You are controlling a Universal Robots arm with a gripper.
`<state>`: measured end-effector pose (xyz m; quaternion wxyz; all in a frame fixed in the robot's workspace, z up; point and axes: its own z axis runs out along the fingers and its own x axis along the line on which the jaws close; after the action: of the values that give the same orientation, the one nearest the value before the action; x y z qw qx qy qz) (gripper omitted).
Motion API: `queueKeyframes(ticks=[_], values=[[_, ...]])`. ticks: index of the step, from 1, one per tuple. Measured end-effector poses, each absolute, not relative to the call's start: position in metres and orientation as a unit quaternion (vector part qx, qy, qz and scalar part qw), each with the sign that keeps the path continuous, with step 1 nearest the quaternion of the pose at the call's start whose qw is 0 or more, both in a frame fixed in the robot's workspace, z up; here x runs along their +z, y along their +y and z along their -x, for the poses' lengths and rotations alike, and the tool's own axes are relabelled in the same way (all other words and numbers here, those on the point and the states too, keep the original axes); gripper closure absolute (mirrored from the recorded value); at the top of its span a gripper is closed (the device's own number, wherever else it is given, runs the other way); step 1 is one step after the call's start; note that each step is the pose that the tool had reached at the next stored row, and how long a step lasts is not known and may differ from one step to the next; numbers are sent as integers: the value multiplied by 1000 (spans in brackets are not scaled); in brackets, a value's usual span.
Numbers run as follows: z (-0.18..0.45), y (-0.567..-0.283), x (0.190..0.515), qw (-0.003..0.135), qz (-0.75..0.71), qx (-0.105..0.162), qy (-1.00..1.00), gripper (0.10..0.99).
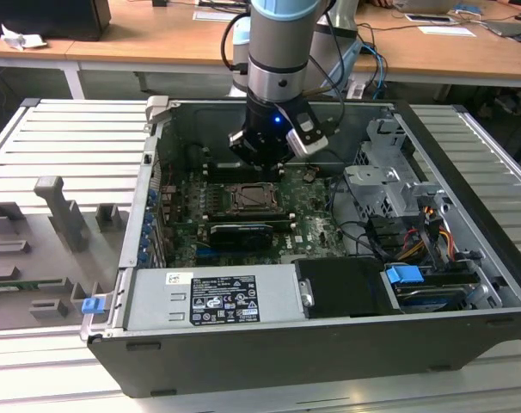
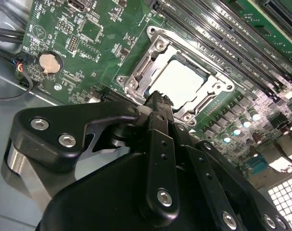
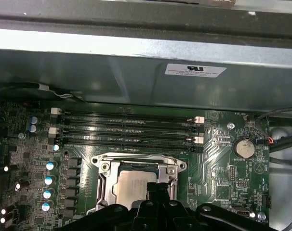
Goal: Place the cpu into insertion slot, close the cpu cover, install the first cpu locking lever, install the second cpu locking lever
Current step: 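Install the second cpu locking lever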
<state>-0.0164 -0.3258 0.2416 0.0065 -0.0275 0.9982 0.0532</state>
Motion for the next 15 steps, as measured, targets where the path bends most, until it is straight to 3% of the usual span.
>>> queueKeyframes(ticks=[15], values=[[16, -341, 241, 2, 27, 53, 998, 980]])
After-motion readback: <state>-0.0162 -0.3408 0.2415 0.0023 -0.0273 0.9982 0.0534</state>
